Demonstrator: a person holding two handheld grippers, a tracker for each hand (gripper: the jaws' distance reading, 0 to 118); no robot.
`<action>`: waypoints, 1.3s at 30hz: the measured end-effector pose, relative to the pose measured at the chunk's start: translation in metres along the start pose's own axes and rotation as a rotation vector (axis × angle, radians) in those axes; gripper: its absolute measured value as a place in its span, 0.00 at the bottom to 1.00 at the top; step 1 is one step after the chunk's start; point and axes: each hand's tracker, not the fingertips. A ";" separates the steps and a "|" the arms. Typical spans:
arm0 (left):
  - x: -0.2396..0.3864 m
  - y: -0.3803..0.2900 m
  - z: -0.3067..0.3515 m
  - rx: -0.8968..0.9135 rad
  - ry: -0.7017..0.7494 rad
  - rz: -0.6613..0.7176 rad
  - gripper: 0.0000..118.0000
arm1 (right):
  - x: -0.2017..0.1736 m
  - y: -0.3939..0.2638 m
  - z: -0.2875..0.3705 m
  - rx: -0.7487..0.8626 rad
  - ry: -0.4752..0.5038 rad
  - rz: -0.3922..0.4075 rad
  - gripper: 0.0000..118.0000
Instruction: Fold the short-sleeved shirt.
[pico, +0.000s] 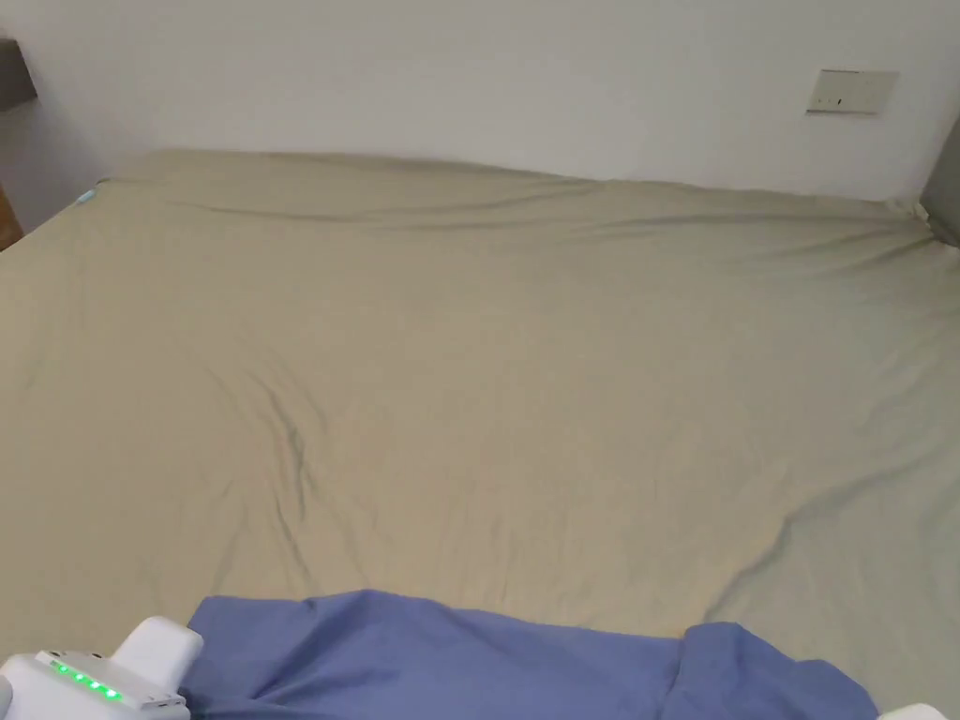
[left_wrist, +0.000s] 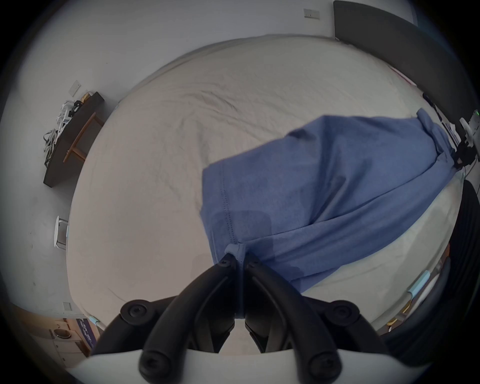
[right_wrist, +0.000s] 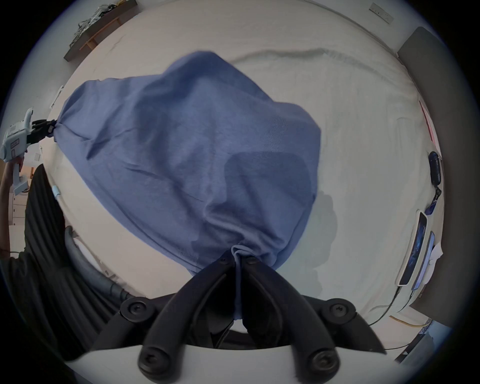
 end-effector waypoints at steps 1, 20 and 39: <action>0.002 0.000 -0.006 -0.012 -0.002 -0.006 0.02 | -0.002 0.000 -0.007 0.001 -0.005 -0.005 0.06; -0.011 0.082 0.151 0.680 -0.044 0.417 0.97 | -0.068 0.048 0.168 0.800 -0.306 -0.055 0.91; 0.093 0.117 0.222 1.036 0.200 0.223 0.02 | -0.175 0.048 0.229 1.262 -0.545 -0.043 0.04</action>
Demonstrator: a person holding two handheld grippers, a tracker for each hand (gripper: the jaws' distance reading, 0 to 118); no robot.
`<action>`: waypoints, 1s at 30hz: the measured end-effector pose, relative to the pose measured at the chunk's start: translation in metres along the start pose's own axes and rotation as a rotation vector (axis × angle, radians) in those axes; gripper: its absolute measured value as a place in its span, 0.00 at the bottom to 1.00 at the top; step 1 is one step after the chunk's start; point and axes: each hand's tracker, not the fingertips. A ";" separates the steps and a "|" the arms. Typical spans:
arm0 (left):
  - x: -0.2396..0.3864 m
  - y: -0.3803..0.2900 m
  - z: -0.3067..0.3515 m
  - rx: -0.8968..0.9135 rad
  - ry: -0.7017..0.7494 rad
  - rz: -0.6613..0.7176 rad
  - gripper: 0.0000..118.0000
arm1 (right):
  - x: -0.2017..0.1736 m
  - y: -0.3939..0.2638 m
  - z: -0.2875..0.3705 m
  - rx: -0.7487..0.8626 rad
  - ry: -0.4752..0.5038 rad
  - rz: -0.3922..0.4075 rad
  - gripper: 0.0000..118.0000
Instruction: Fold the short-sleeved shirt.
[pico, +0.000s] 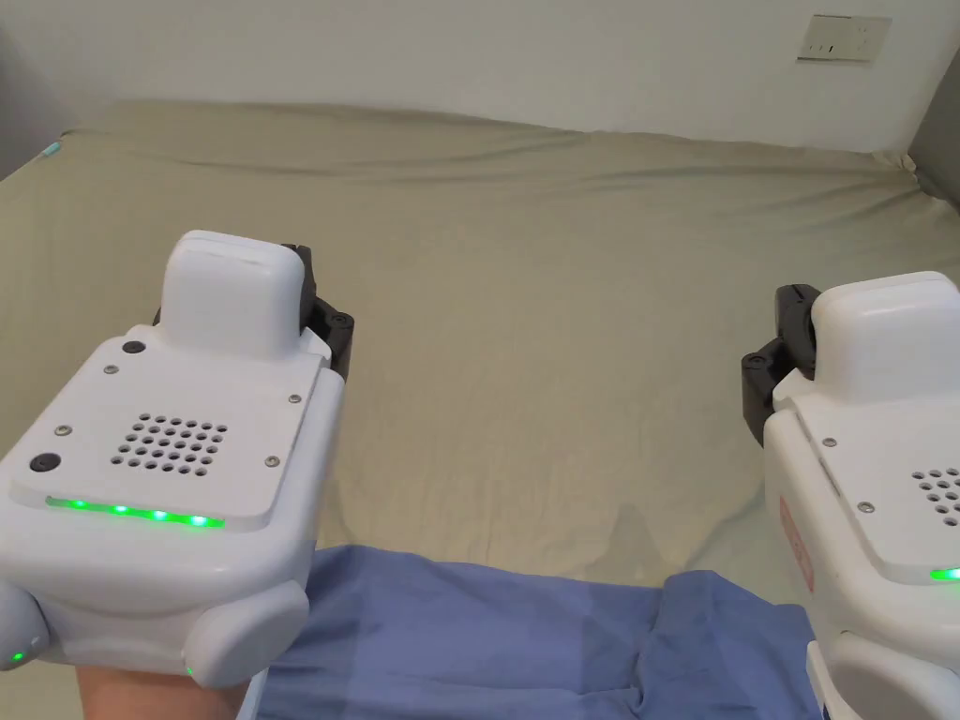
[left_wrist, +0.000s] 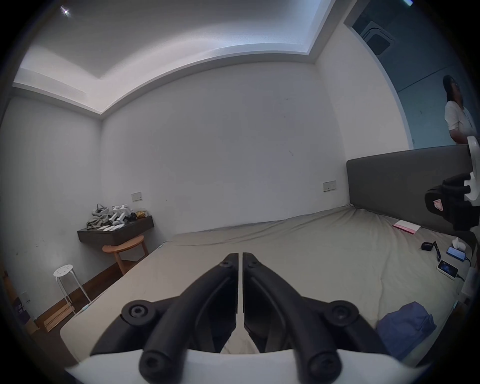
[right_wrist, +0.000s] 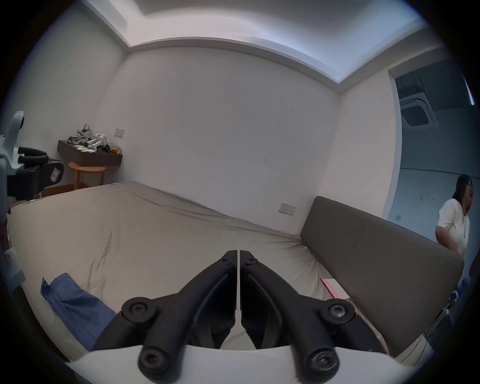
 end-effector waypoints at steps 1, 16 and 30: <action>0.001 0.001 0.000 0.008 -0.001 -0.003 0.01 | -0.001 0.000 -0.001 0.000 0.005 0.002 0.04; -0.007 -0.043 -0.031 -0.166 -0.103 -0.031 0.00 | -0.003 -0.031 -0.021 -0.098 0.025 0.025 0.03; -0.197 -0.248 -0.090 -0.938 -0.427 0.599 0.98 | 0.014 -0.079 -0.043 -0.300 0.083 0.030 0.03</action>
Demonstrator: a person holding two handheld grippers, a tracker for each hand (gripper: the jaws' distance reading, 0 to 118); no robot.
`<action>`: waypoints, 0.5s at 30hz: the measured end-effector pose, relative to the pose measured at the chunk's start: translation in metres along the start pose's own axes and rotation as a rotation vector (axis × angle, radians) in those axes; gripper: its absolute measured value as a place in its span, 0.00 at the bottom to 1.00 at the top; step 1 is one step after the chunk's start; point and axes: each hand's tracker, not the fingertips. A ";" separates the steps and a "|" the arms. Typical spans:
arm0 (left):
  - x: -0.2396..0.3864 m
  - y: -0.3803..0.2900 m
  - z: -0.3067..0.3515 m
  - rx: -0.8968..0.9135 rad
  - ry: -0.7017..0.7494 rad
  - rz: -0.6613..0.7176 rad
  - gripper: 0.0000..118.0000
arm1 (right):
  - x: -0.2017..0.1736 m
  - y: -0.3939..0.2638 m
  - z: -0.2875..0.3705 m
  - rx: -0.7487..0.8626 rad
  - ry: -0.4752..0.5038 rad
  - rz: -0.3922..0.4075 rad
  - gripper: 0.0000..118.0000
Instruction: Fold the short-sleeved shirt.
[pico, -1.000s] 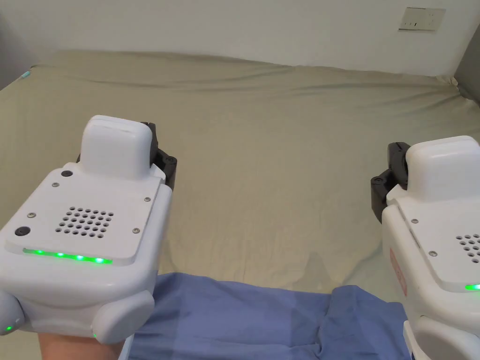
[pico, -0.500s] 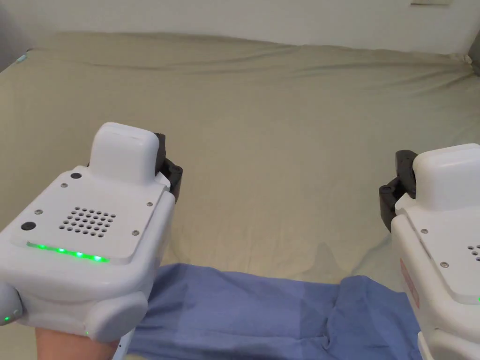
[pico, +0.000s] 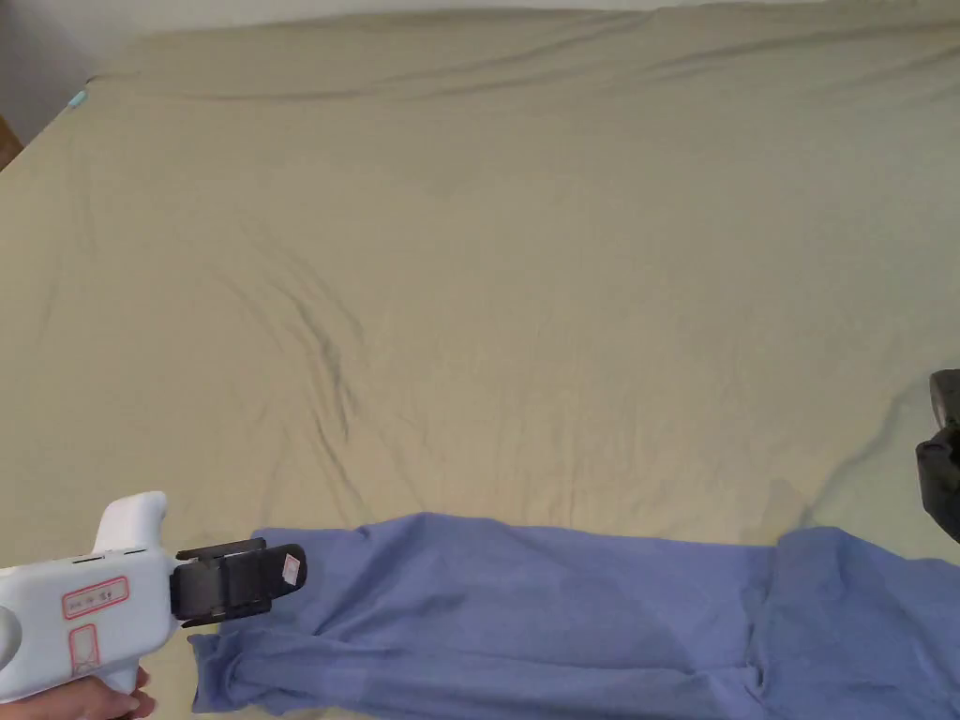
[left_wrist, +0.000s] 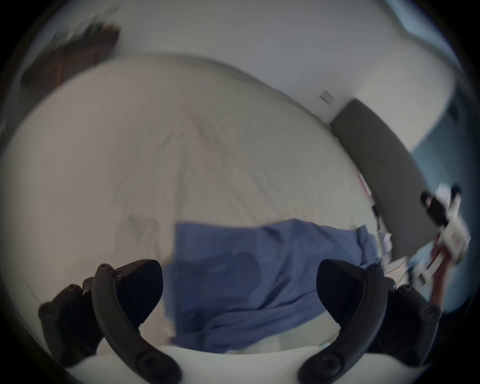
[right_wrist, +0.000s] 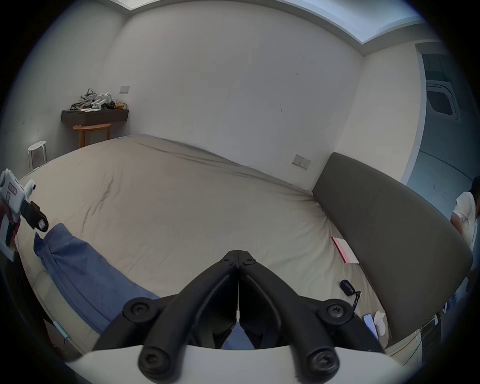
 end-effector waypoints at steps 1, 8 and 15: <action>-0.016 0.000 0.001 -0.012 -0.017 0.054 0.99 | 0.000 0.000 -0.001 -0.009 0.005 -0.004 0.03; -0.062 -0.018 -0.014 -0.156 -0.265 0.291 0.98 | -0.009 0.002 -0.003 -0.039 0.037 -0.001 0.03; -0.065 -0.029 -0.017 -0.060 -0.470 0.438 0.96 | -0.019 0.011 0.002 -0.029 0.073 0.008 0.03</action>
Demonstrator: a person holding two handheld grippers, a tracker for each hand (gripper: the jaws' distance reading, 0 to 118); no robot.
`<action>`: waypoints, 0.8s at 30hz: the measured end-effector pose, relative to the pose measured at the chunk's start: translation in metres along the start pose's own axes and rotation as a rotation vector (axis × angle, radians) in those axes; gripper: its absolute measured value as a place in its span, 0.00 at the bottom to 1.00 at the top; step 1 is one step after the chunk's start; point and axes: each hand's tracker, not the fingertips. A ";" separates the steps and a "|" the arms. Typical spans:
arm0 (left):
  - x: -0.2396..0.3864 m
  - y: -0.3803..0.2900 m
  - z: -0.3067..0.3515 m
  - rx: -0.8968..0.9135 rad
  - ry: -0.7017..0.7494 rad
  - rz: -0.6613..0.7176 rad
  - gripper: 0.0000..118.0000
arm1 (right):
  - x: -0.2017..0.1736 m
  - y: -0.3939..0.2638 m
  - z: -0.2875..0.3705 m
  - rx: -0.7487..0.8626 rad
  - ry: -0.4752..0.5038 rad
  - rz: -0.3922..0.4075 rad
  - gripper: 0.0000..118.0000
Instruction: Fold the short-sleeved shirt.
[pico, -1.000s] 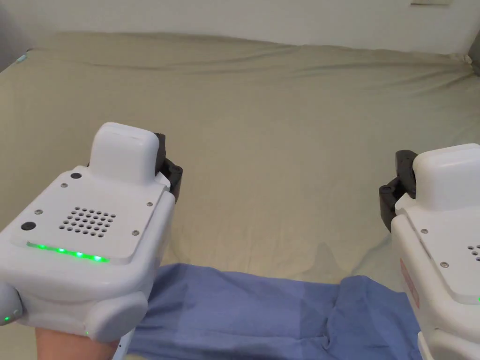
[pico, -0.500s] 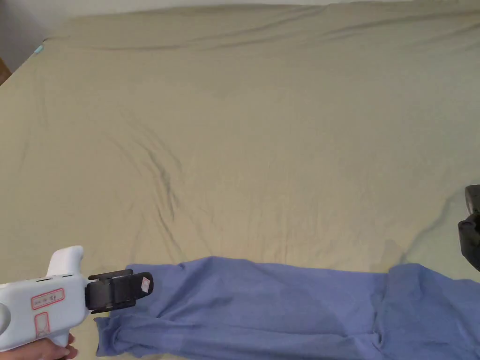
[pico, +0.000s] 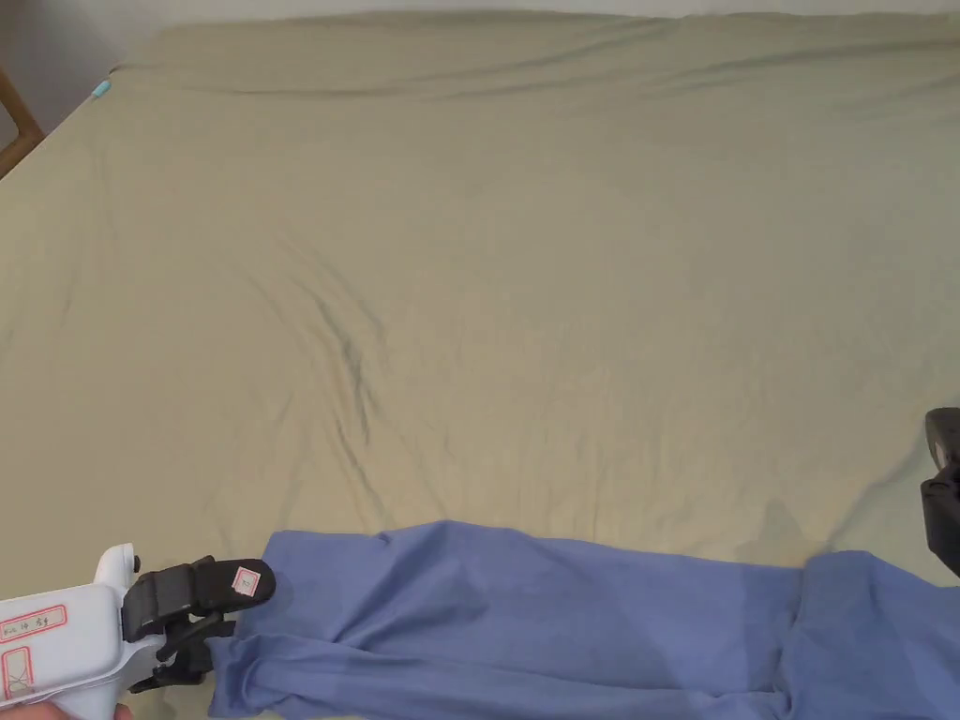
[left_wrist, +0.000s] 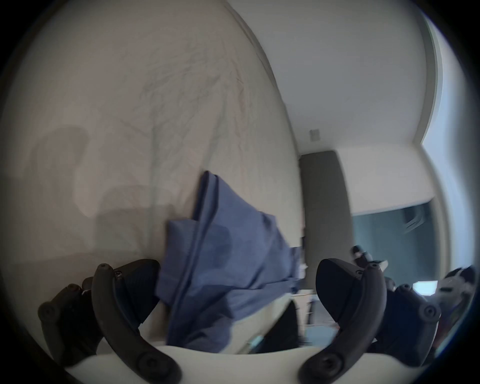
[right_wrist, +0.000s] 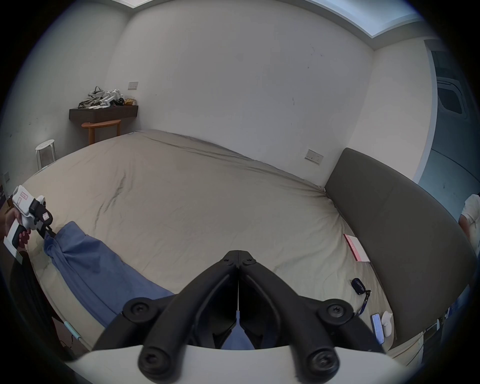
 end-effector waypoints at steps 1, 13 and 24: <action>-0.004 -0.003 -0.006 -0.033 -0.065 0.055 0.88 | -0.001 0.001 0.000 0.003 0.005 -0.001 0.03; 0.004 -0.015 -0.045 -0.050 0.151 -0.086 0.07 | -0.001 0.008 0.006 0.015 0.021 -0.002 0.03; 0.033 -0.003 -0.025 -0.008 0.285 -0.171 0.07 | 0.007 0.013 0.013 0.018 0.001 -0.007 0.03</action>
